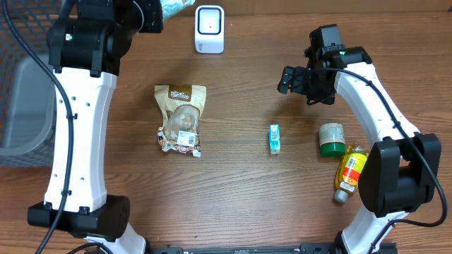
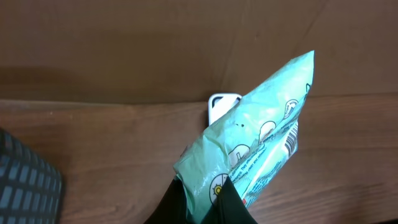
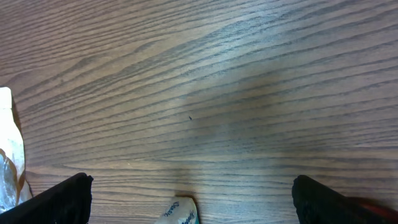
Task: Scan the item barcode
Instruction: 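Open the right gripper and lift the wipes toward the scanner with left, then present the wipes pack to the white scanner with the left gripper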
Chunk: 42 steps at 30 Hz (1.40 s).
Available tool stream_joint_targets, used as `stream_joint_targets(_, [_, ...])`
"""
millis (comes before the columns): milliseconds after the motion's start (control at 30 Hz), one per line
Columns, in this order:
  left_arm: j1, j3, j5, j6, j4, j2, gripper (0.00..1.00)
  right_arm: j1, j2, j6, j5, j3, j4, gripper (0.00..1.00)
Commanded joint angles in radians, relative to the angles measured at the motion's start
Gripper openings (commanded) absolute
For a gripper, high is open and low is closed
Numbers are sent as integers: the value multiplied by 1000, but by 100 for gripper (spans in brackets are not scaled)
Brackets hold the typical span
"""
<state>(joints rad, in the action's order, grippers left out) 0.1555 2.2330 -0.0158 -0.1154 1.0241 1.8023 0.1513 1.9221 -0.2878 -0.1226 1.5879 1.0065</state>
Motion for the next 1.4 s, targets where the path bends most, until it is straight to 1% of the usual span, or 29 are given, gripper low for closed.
stream_joint_targets(0, [2,19,-14,34,-39,45,4,2,-13,5,10,17,-6,100])
stream_joint_targets(167, [2,19,-31,39,-65,128,4,2,-13,5,10,17,-6,100])
stream_joint_targets(333, [2,19,-100,43,-70,212,4,2,-13,5,10,17,-6,100])
stream_joint_targets(467, [2,19,-103,119,-85,274,4,2,-13,5,10,17,-6,100])
stream_joint_targets(600, [2,19,-161,139,-114,317,4,2,-13,5,10,17,-6,100])
stream_joint_targets(733, [2,19,-204,140,-167,335,4,2,-13,5,10,17,-6,100])
stream_joint_targets(833, [2,19,-205,193,-200,336,4,2,-13,5,10,17,-6,100])
stream_joint_targets(1033, [14,19,-201,199,-242,336,4,2,-13,5,10,17,-6,100])
stream_joint_targets(1100, [24,19,-212,222,-266,336,4,2,-13,5,10,17,-6,100])
stream_joint_targets(1133, [33,19,-244,230,-280,336,4,2,-13,5,10,17,-6,100])
stream_joint_targets(1267, [80,19,-493,248,-363,344,4,2,-13,5,10,17,-6,100])
stream_joint_targets(1367, [122,19,-581,308,-428,367,4,2,-13,5,10,17,-6,100])
